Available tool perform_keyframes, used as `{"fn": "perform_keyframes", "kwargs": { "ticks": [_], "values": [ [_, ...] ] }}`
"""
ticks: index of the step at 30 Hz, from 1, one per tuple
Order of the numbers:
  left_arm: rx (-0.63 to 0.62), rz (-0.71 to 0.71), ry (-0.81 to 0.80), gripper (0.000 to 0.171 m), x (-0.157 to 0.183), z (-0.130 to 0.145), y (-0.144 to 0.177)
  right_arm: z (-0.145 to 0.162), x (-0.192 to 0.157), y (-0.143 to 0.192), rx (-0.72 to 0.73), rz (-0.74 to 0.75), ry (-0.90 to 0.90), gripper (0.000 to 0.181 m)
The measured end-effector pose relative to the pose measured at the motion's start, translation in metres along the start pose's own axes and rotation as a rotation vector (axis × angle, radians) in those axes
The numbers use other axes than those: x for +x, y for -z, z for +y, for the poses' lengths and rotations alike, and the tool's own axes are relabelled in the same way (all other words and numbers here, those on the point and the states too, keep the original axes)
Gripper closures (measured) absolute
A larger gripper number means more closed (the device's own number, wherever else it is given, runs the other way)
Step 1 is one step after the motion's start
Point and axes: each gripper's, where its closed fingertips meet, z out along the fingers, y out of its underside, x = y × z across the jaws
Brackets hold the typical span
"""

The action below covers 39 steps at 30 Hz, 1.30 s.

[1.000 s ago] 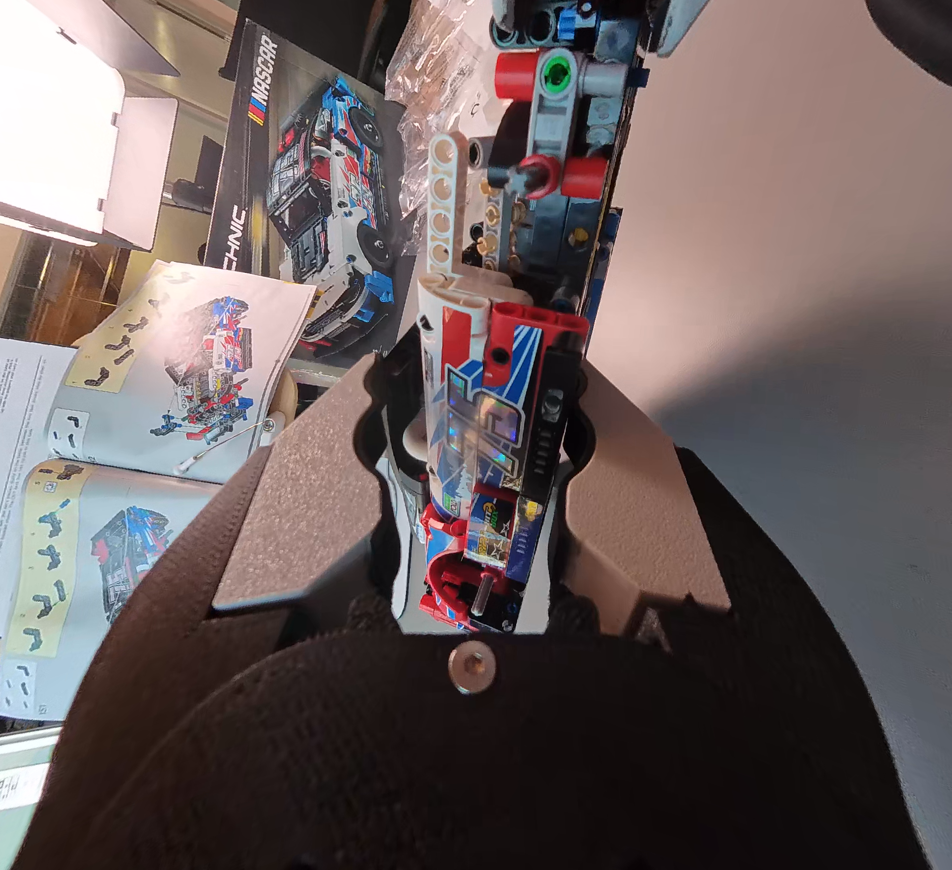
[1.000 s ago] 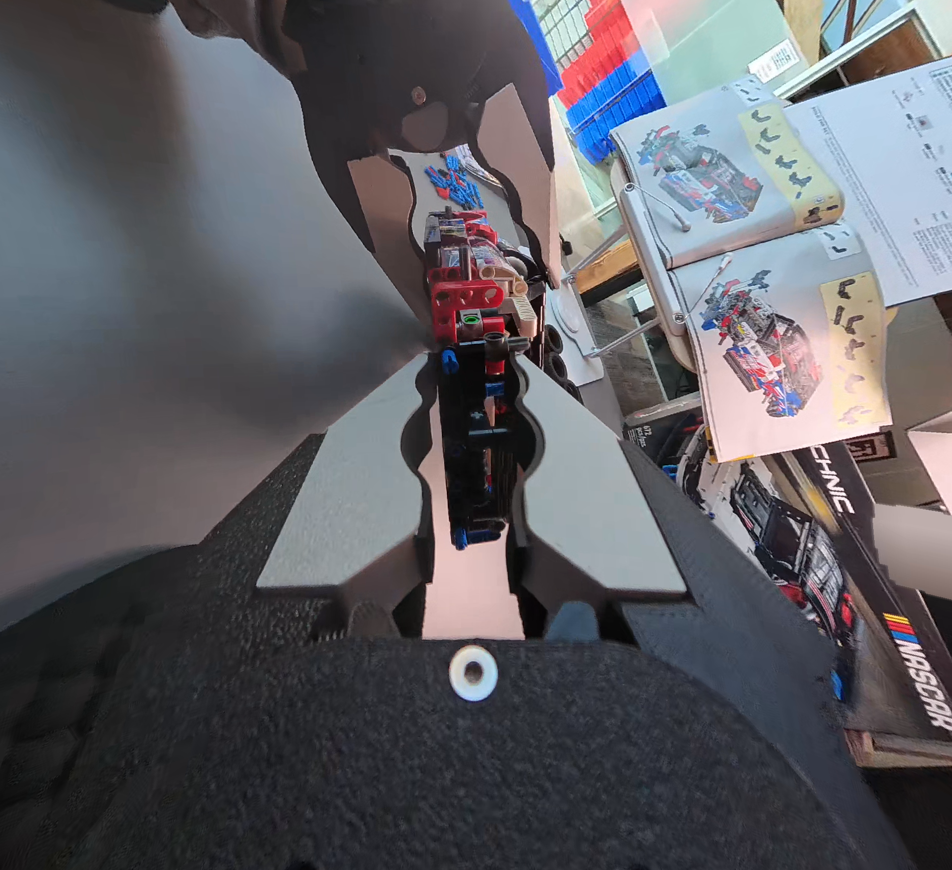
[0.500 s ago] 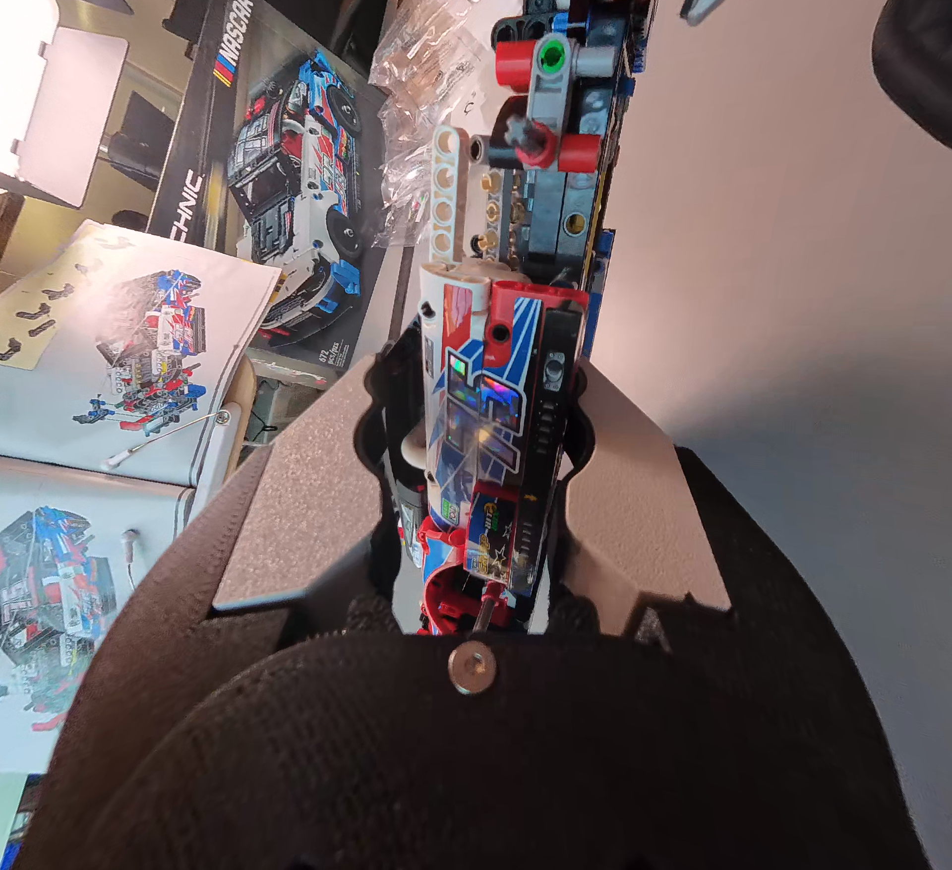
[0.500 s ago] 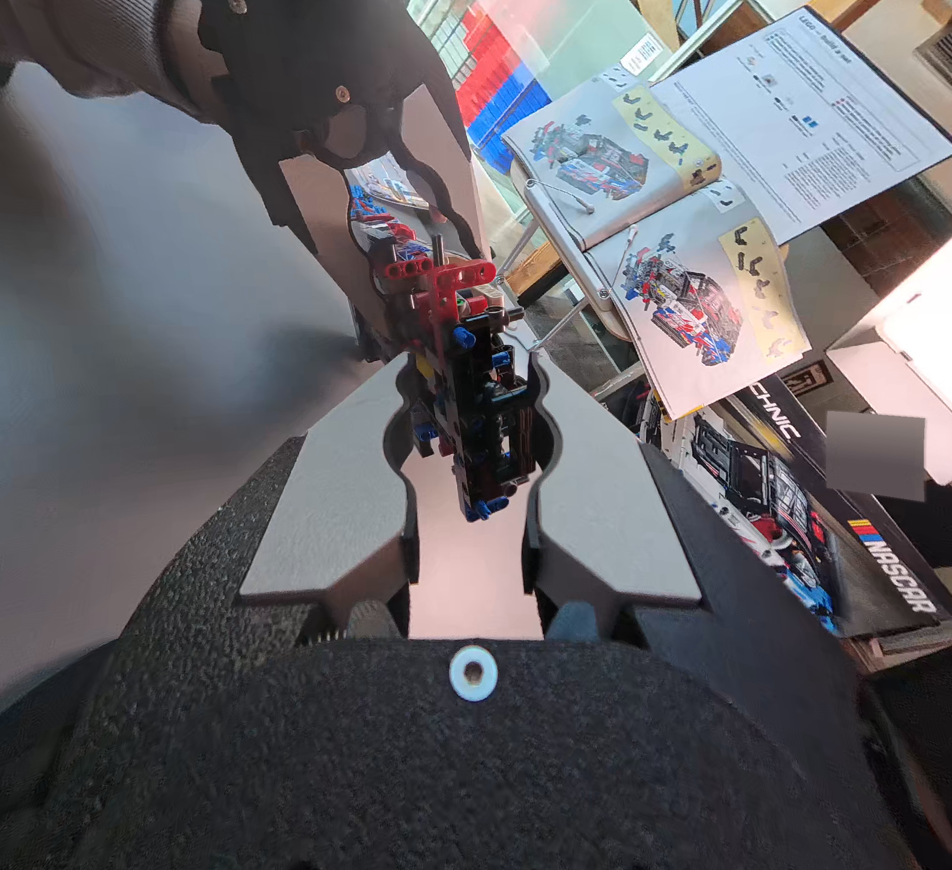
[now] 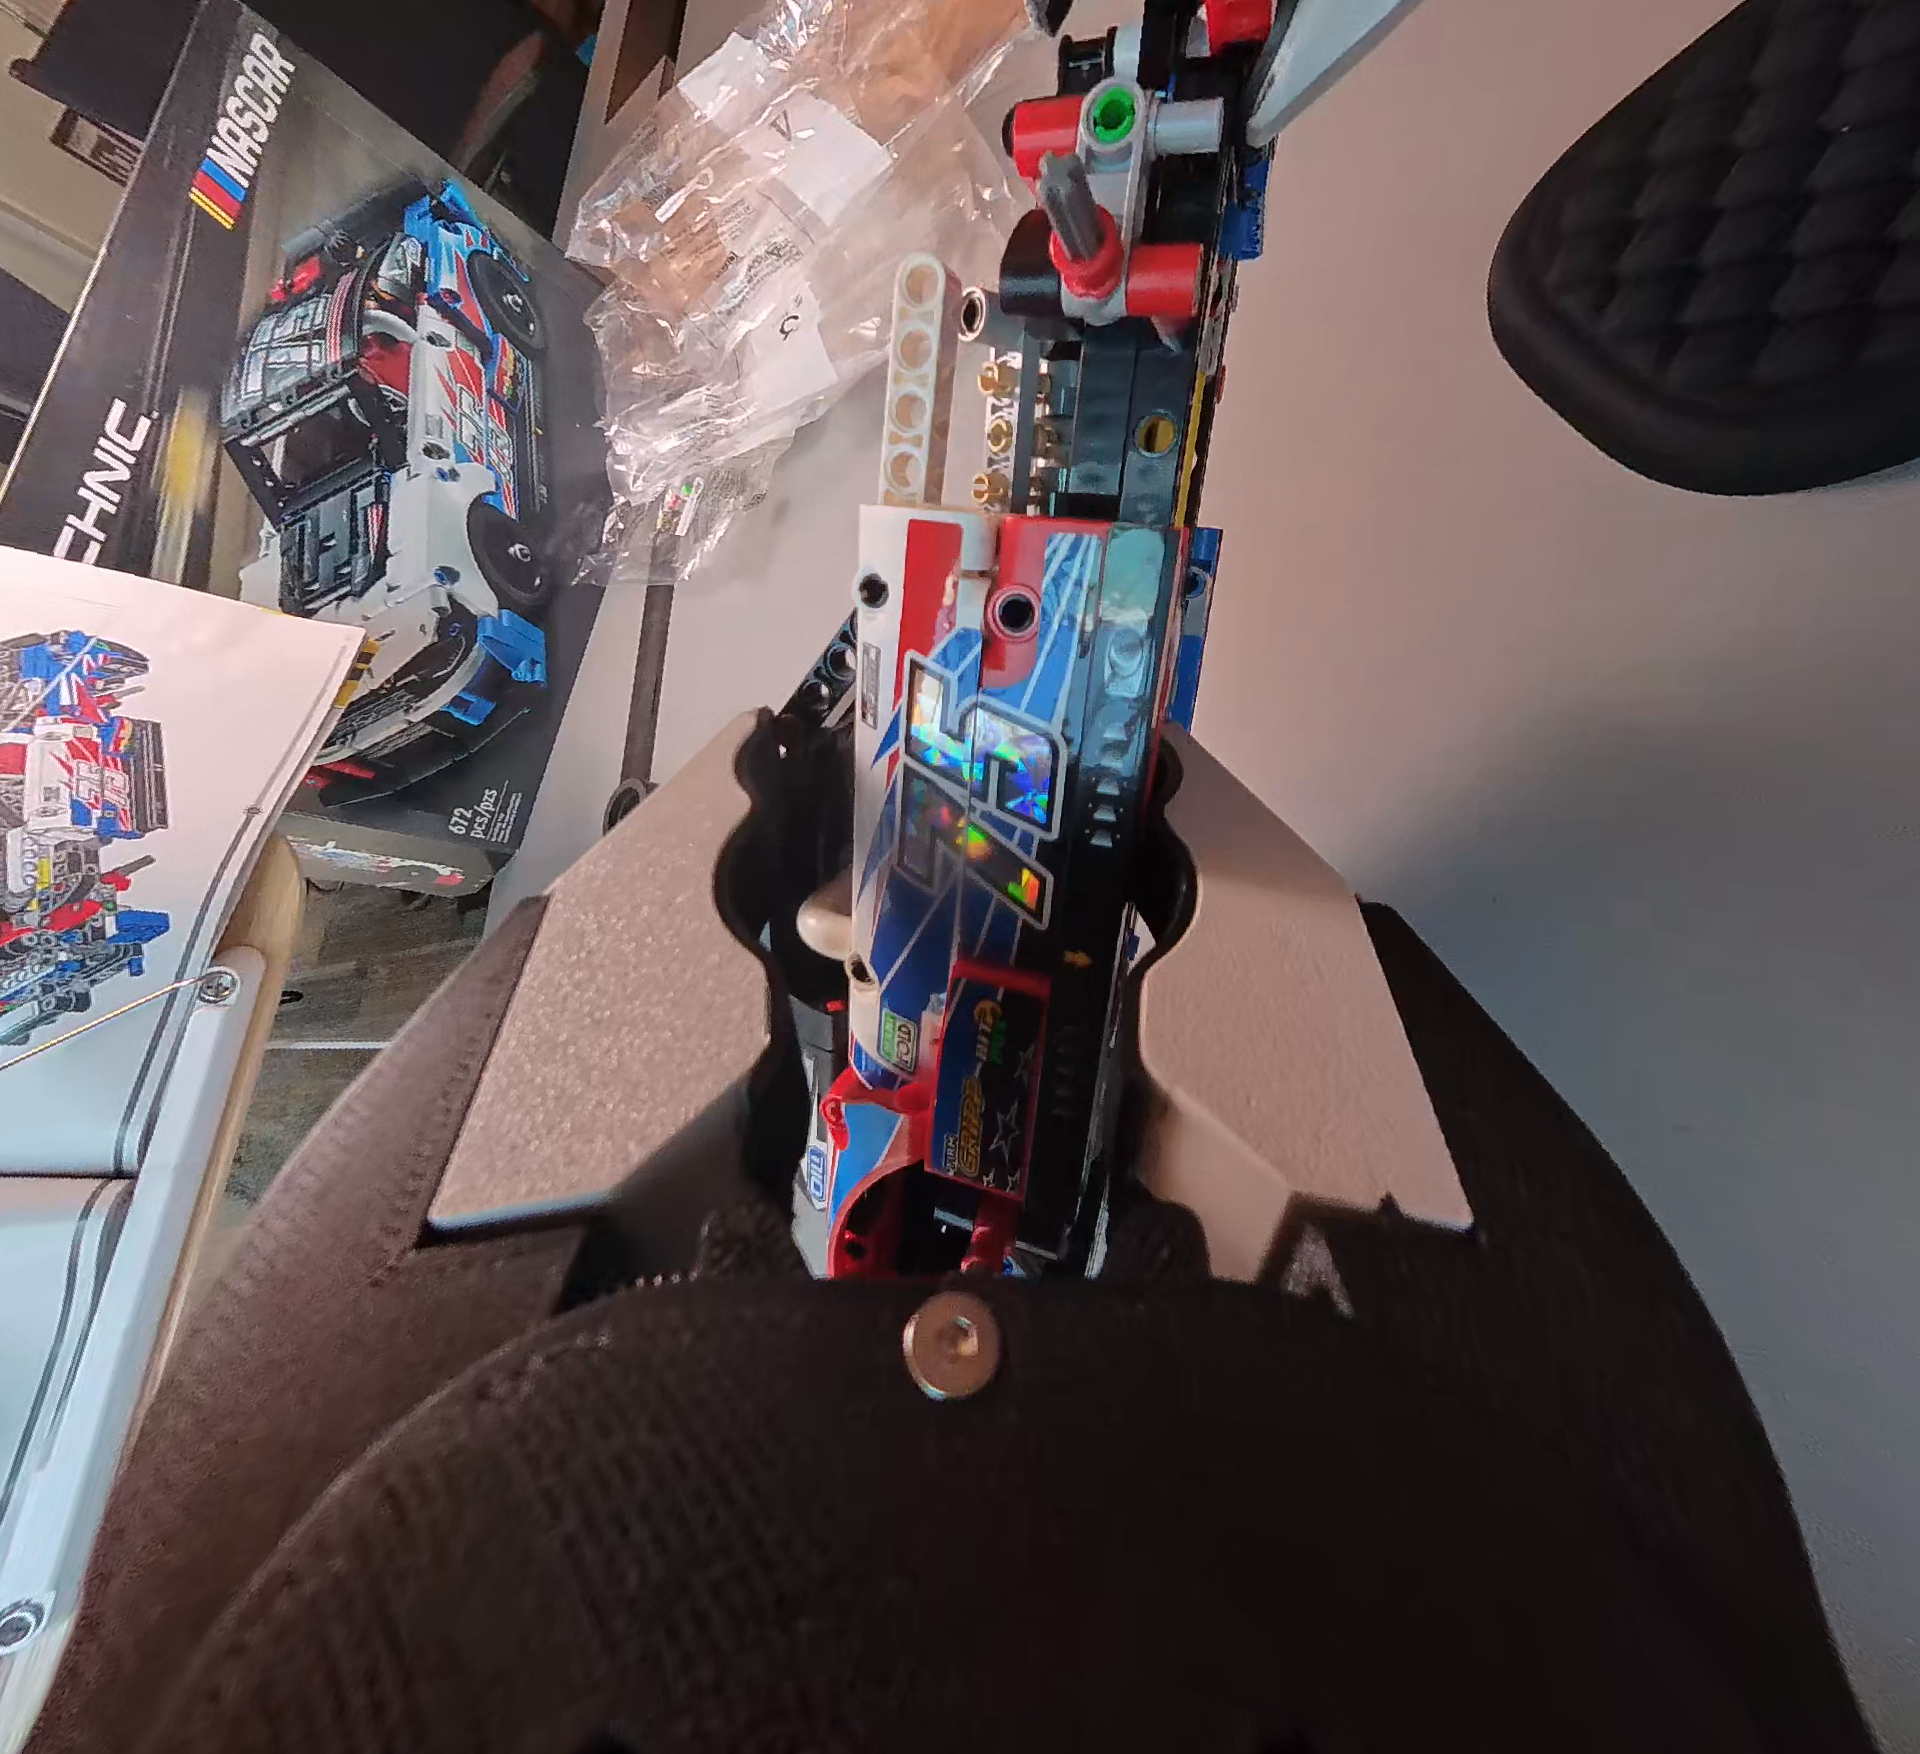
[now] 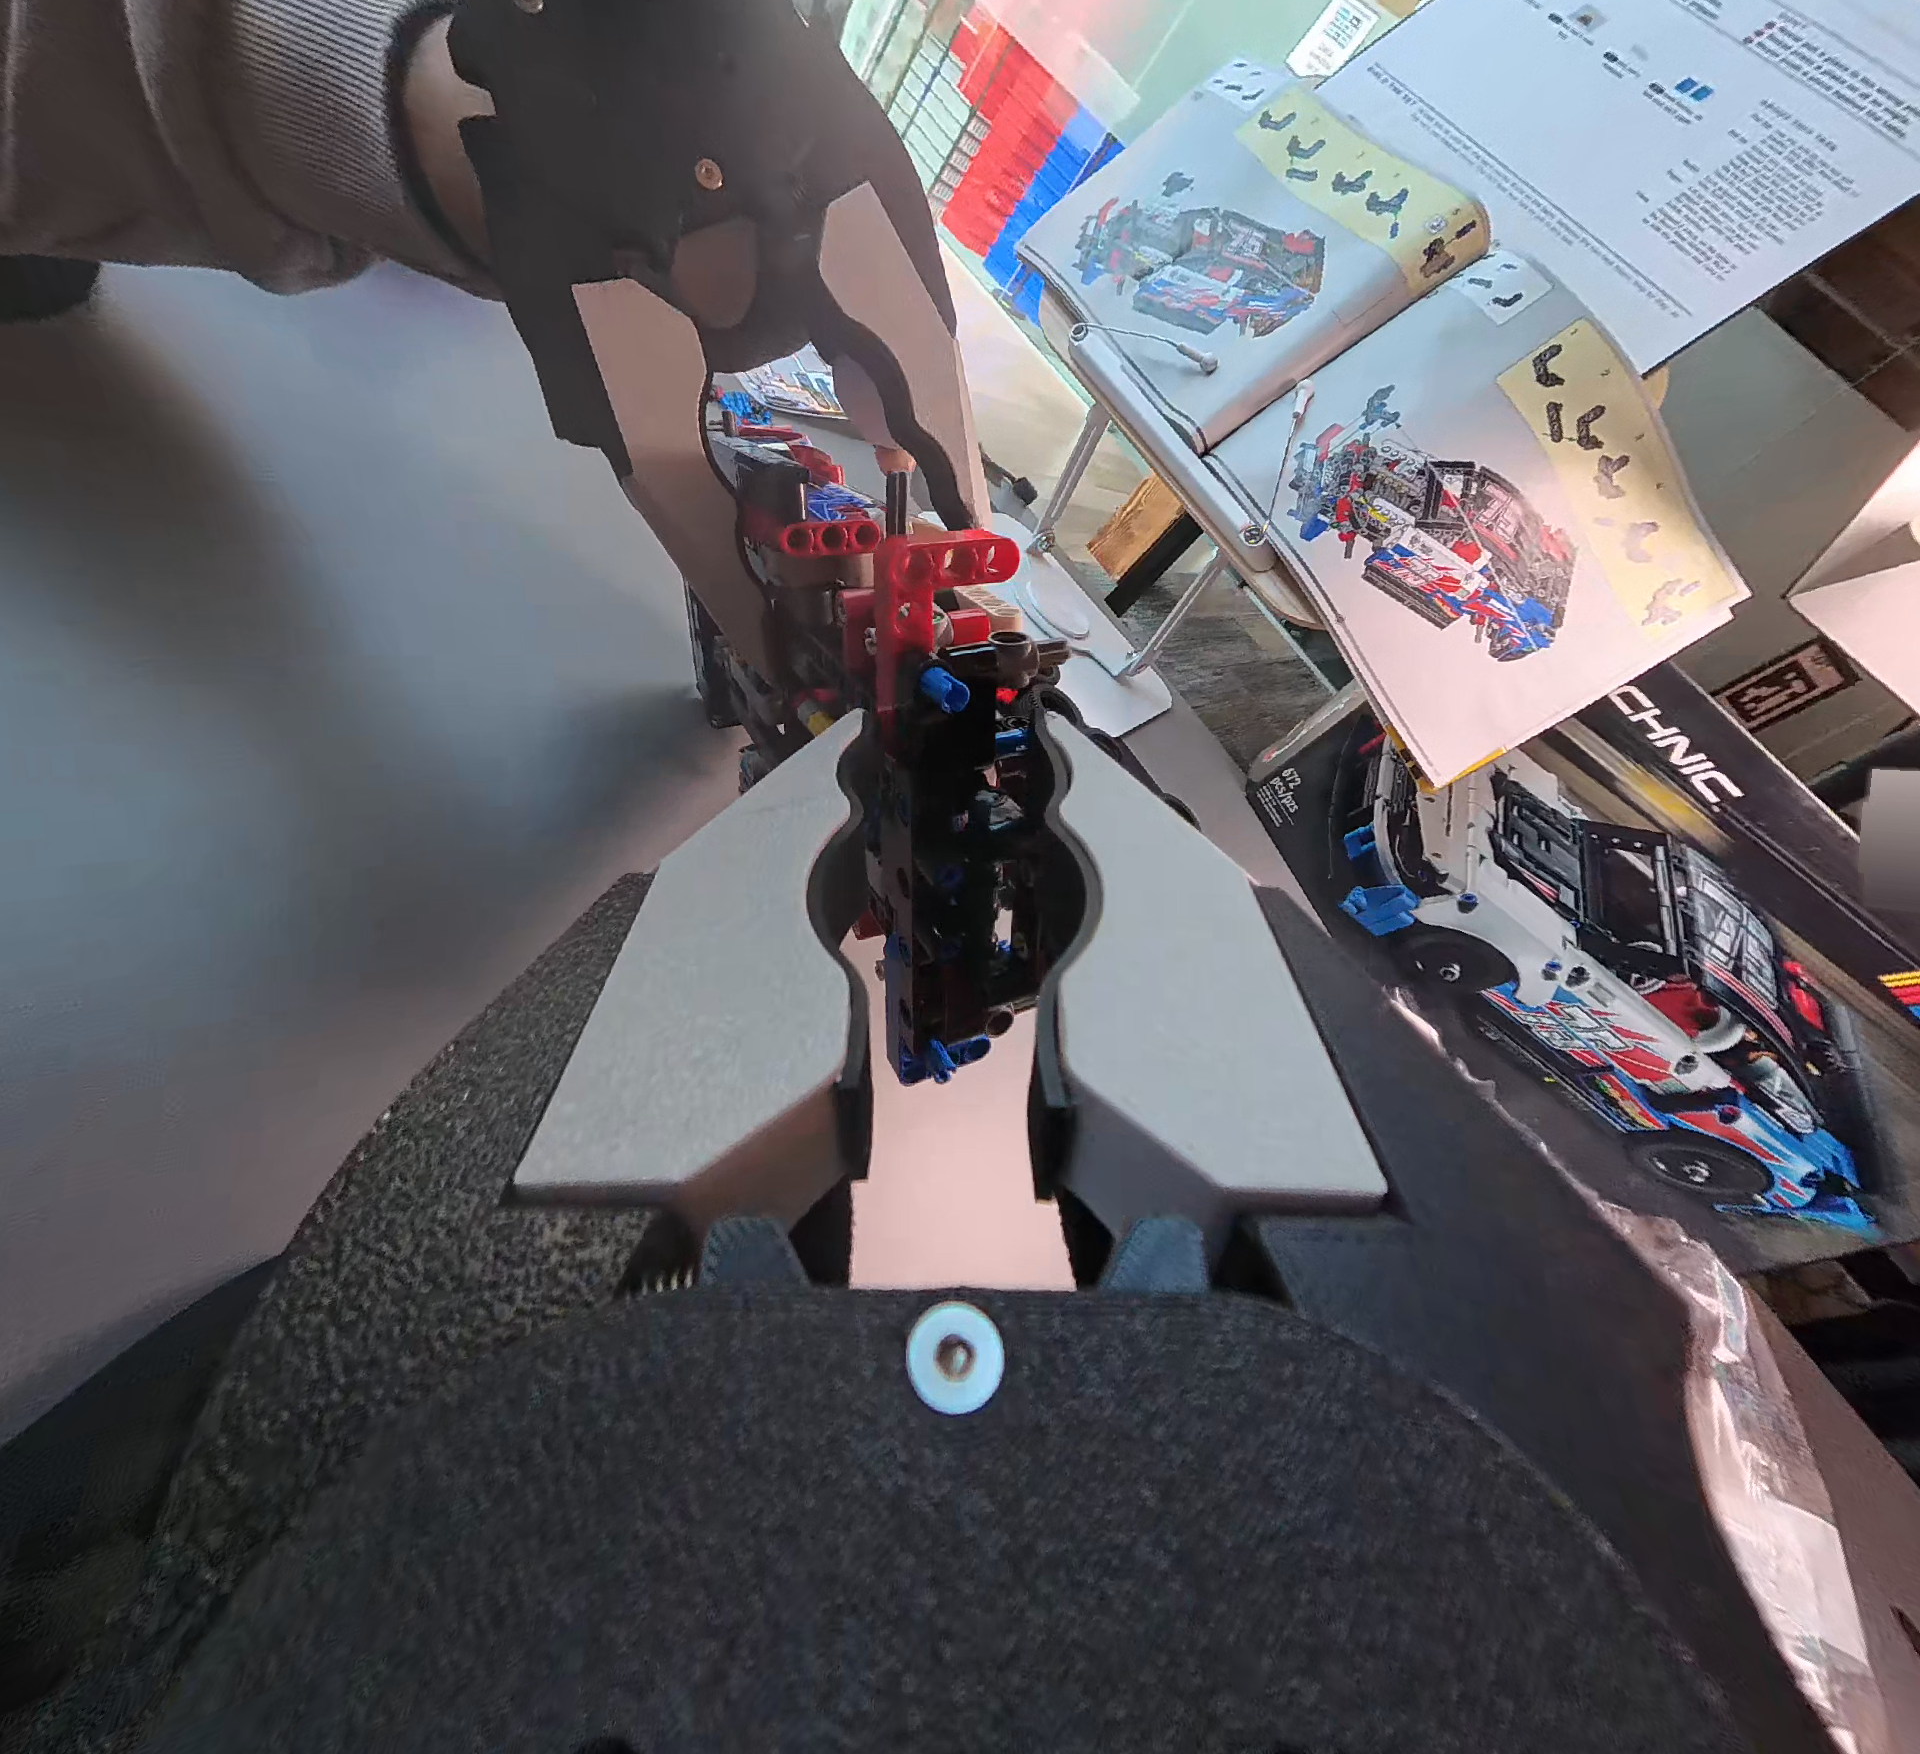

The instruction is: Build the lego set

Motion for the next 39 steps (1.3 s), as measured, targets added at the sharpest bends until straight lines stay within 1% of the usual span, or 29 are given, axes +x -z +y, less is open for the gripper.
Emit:
{"fn": "perform_keyframes", "kwargs": {
  "ticks": [5, 10, 16, 21, 24, 26, 29, 33, 37, 39],
  "values": [
    [0.033, -0.014, -0.021, 0.103, 0.003, -0.001, 0.002, -0.001, -0.006, 0.003, 0.004, -0.066, 0.003, 0.154],
    [0.095, -0.067, -0.092, 0.104, 0.012, -0.003, 0.009, -0.004, -0.020, 0.008, -0.007, -0.166, 0.073, 0.154],
    [0.119, -0.105, -0.149, 0.104, 0.020, -0.004, 0.013, -0.007, -0.039, 0.012, -0.059, -0.272, 0.143, 0.149],
    [0.122, -0.097, -0.144, 0.104, 0.020, -0.005, 0.013, -0.008, -0.038, 0.014, -0.116, -0.299, 0.236, 0.153],
    [0.123, -0.093, -0.145, 0.104, 0.021, -0.007, 0.014, -0.010, -0.040, 0.016, -0.140, -0.346, 0.212, 0.151],
    [0.123, -0.094, -0.152, 0.104, 0.022, -0.007, 0.014, -0.010, -0.041, 0.017, -0.149, -0.361, 0.208, 0.152],
    [0.129, -0.101, -0.161, 0.104, 0.022, -0.007, 0.014, -0.012, -0.043, 0.017, -0.121, -0.381, 0.163, 0.155],
    [0.132, -0.106, -0.175, 0.104, 0.024, -0.007, 0.013, -0.009, -0.048, 0.017, -0.123, -0.410, 0.158, 0.158],
    [0.136, -0.099, -0.161, 0.104, 0.024, -0.009, 0.014, -0.014, -0.046, 0.021, -0.071, -0.427, 0.048, 0.157],
    [0.134, -0.093, -0.157, 0.104, 0.024, -0.010, 0.013, -0.016, -0.046, 0.023, -0.061, -0.437, 0.006, 0.153]
  ]
}}
